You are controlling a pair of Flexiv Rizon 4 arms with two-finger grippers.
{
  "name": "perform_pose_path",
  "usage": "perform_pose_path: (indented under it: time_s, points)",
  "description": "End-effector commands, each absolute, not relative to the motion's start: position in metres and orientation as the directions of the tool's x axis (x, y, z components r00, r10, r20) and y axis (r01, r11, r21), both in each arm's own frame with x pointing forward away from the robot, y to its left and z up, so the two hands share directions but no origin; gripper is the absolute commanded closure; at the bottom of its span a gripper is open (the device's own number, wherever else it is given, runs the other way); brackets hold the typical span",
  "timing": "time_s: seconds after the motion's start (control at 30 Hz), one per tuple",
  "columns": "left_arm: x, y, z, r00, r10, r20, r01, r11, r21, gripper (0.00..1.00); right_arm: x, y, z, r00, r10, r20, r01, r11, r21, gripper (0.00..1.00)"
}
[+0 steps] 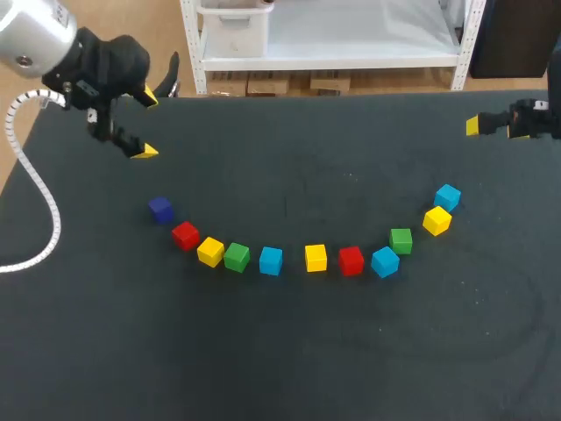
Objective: Place the blue cubes, place green cubes on the blue cubes, place the yellow cubes on the green cubes, then place the red cubes on the yellow cubes, and place purple cube on the red cubes.
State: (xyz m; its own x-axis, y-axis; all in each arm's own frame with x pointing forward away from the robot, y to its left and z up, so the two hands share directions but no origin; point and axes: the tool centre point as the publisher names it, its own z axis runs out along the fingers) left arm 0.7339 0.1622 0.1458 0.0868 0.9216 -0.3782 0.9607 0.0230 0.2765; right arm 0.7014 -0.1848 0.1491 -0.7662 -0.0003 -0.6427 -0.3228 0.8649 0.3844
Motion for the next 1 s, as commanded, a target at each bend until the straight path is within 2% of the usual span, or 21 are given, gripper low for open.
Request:
perform_pose_path:
  time_s: [0.03, 0.47, 1.0]
  points:
    - [0.739, 0.161, 0.144, 0.231, 0.902, -0.365, 0.950, -0.128, 0.285, 0.00, 0.701, -0.185, 0.149, -0.766, 0.000, -0.643, -0.321, 0.866, 0.383, 0.00]
    - [0.726, 0.158, 0.125, 0.348, 0.867, -0.355, 0.936, -0.300, 0.186, 0.00, 0.701, -0.185, 0.149, -0.766, 0.000, -0.643, -0.321, 0.866, 0.383, 0.00]
    - [0.724, 0.164, 0.099, 0.281, 0.879, -0.386, 0.960, -0.254, 0.120, 0.00, 0.701, -0.185, 0.149, -0.766, 0.000, -0.643, -0.321, 0.866, 0.383, 0.00]
